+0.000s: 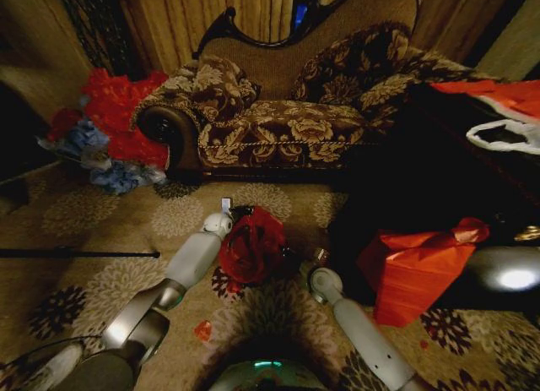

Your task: Place a garbage bag over the trash bin.

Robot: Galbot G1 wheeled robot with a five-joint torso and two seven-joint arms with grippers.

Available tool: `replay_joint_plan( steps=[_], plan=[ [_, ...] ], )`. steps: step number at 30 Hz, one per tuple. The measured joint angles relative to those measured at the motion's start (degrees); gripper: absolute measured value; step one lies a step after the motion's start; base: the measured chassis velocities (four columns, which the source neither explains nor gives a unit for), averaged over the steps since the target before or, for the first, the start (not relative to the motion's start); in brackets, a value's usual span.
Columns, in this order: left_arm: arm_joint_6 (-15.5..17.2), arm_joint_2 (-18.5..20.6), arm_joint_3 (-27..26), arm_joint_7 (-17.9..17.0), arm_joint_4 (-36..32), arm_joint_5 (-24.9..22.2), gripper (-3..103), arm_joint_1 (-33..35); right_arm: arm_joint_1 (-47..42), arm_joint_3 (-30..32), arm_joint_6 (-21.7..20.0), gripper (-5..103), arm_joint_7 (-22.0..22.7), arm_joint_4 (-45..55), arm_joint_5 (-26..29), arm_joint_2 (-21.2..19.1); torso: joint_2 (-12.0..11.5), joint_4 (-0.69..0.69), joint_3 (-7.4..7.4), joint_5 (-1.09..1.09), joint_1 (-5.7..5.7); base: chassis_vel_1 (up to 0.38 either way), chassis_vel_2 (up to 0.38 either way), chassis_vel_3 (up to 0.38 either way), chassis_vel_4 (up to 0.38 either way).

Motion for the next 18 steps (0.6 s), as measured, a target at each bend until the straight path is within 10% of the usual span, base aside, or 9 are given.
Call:
replay_joint_plan(
  steps=[9, 18],
  plan=[
    [3.93, 0.83, -2.07, -1.60, -0.02, 0.05, 90, 1.98, -1.97, 0.18, 0.58, 44, -0.11, 2.28, -1.30, -1.60, 0.00, 0.00, 0.00, 0.00, 0.00, 0.000, 0.000, 0.000, 0.000],
    [6.92, -0.05, -2.95, -1.65, 5.60, -2.33, 100, 0.85, -2.60, 0.57, 1.22, 71, -0.11, 3.17, -1.31, -2.28, 0.00, 0.00, 0.00, -0.01, 0.00, 0.000, 0.000, 0.000, 0.000]
  ],
)
